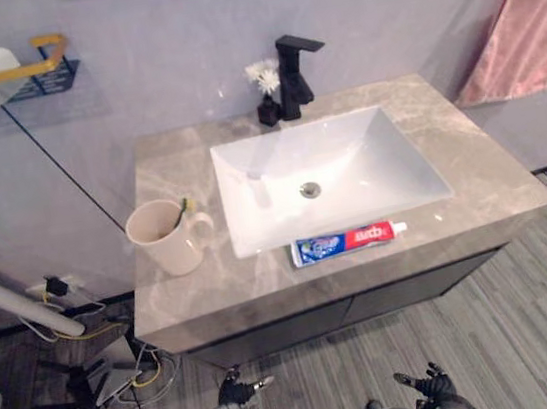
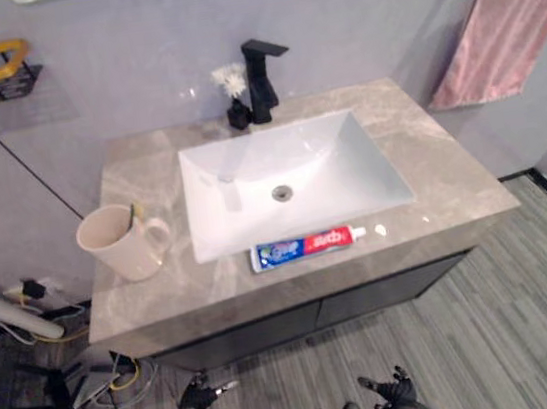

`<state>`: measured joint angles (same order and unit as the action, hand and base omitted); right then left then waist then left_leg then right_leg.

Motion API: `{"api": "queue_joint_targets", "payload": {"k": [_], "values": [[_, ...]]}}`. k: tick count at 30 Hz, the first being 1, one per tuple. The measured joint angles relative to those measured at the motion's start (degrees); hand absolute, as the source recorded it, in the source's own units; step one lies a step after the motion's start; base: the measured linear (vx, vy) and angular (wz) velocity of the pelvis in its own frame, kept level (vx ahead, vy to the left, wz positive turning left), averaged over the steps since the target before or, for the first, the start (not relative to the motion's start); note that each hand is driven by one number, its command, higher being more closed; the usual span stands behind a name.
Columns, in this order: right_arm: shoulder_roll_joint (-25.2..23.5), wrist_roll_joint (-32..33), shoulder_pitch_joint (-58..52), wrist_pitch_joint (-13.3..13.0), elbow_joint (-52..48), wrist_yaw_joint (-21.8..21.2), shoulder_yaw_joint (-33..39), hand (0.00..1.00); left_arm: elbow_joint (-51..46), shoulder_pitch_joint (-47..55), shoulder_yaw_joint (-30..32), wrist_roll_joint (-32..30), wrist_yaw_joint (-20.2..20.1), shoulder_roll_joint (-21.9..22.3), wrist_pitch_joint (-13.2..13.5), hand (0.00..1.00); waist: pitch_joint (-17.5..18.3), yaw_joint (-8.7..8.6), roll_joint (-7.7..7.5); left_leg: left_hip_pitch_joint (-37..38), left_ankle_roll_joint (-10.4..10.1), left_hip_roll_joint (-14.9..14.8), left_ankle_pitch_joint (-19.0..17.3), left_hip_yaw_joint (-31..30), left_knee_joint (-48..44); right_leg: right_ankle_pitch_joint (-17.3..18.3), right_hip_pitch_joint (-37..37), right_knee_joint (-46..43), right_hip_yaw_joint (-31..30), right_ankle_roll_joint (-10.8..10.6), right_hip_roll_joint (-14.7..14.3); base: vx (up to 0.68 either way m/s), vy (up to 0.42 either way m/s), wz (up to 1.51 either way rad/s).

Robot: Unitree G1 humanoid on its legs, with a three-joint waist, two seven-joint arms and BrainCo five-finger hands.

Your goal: Organize washtable

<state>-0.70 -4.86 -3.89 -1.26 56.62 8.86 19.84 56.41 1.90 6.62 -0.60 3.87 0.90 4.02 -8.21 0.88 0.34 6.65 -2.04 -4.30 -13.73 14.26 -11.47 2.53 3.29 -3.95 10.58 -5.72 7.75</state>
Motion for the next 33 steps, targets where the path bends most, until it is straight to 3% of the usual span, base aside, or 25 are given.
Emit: {"api": "queue_joint_targets", "payload": {"k": [1, 2, 14, 22, 27, 33], "values": [[0.0, 0.1, 0.0, 0.0, 0.1, 0.0, 0.2, 0.00, 0.3, 0.0, 0.0, 0.0, 0.0, 0.0, 0.0, 0.00, 0.0, -0.05, 0.07, 0.2, 0.1, 0.4, 0.2, -0.1, 0.5, -0.1, 0.4, 0.4, 0.2, -0.1, 0.1, 0.04, 0.038, 0.09], [0.7, 2.0, 0.3, -0.4, 2.8, 1.0, 1.1, 0.00, 3.7, 1.7, 0.2, -0.2, 0.0, -2.4, 0.1, 0.00, 0.8, 0.09, -0.20, 3.2, 1.1, 2.3, 3.6, -2.6, 6.9, -3.7, 3.4, 6.1, 0.0, 0.1, 0.1, 0.02, 0.031, 0.06], [0.7, 5.3, -0.1, -0.4, 2.8, 1.0, 2.8, 0.00, 3.8, 1.8, 0.4, -0.2, 1.2, -2.4, 0.2, 0.00, 0.8, 0.03, -0.21, 4.1, 1.1, 2.3, 3.6, -1.8, 7.3, -3.3, 3.3, 5.1, -0.9, -0.2, 0.2, 0.00, 0.000, -0.04], [3.1, 10.4, -1.1, -0.5, 2.0, 1.2, 10.7, 0.00, 3.8, 1.9, 0.8, -0.2, 2.6, -3.0, 0.2, 0.00, 0.8, 0.00, -0.22, 3.6, 1.1, 2.4, 3.6, -3.3, 7.5, -3.1, 3.4, 5.1, 0.4, -0.3, 0.3, 0.00, -0.014, 0.08], [9.2, 10.8, -3.4, -0.8, -16.0, 2.8, 14.6, 0.00, 3.1, 2.5, 1.1, -0.1, 2.6, -4.1, 0.2, 0.00, 1.1, -0.20, -0.25, 2.8, 1.1, 2.6, 3.6, -3.4, 7.6, -3.1, 2.1, 5.1, 0.2, -0.3, 0.4, 0.01, -0.001, -0.01], [14.8, 3.4, -5.1, -2.4, -40.5, 4.6, 19.3, 0.00, -0.1, 5.5, 2.5, -0.1, 2.3, -4.6, 0.7, 0.00, 2.3, -1.51, -0.95, 2.1, 1.1, 2.5, 3.6, -3.3, 7.5, -3.1, 1.2, 5.0, -0.4, -0.3, 0.2, 0.01, -0.007, -0.03]]}}
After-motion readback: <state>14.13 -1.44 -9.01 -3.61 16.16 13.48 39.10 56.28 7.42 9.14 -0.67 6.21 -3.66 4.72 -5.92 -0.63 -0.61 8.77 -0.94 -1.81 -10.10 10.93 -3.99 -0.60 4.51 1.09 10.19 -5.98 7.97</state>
